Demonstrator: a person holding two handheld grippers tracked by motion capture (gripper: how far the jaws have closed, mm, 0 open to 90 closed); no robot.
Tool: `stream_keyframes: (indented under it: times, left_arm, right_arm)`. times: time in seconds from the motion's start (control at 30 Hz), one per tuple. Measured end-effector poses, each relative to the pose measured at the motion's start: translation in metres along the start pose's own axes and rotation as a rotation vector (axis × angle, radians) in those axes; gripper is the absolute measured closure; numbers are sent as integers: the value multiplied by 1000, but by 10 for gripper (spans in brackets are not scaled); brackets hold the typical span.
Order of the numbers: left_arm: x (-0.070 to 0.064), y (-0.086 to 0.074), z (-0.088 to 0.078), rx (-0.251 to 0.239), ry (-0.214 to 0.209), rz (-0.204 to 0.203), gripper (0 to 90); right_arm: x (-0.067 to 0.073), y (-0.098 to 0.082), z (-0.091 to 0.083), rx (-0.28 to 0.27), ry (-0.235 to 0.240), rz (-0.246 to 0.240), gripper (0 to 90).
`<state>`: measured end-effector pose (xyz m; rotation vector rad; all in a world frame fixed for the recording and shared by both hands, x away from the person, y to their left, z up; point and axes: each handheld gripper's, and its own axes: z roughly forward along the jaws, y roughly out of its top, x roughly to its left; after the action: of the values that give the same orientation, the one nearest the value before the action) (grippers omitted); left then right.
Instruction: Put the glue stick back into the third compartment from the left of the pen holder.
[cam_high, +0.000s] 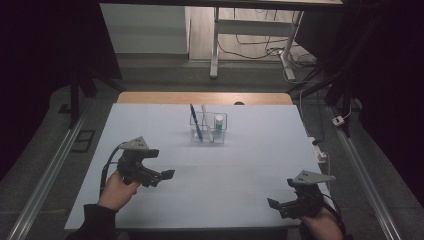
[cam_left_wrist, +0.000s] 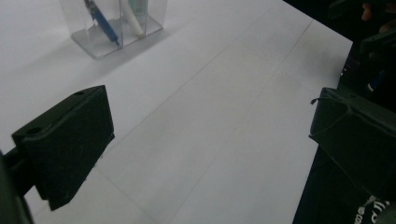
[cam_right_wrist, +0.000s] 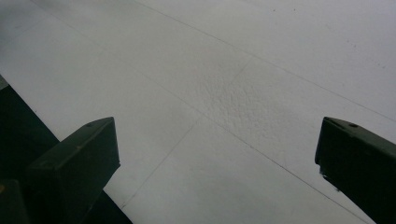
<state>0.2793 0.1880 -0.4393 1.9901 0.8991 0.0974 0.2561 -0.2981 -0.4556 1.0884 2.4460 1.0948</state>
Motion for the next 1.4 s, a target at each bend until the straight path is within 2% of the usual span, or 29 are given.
stream_keyframes:
  times: [0.33, 0.67, 0.8, 0.93, 1.4]
  left_arm:
    - [-1, -36, -24, -37, 33, -74, 0]
    - [-6, -64, -46, -52, 77, -108, 0]
    - [-7, -77, -52, -57, 89, -135, 0]
    - [-9, -90, -59, -59, 119, -160, 0]
    - [-15, -108, -72, -25, 194, -170, 0]
  right_arm:
    - [0, 0, 0, 1, -1, -2, 0]
    - [0, 0, 0, 3, -5, -2, 0]
    - [0, 0, 0, 2, -6, -1, 0]
    - [0, 0, 0, 1, -8, -1, 0]
    - [1, 0, 0, 2, -11, 2, 0]
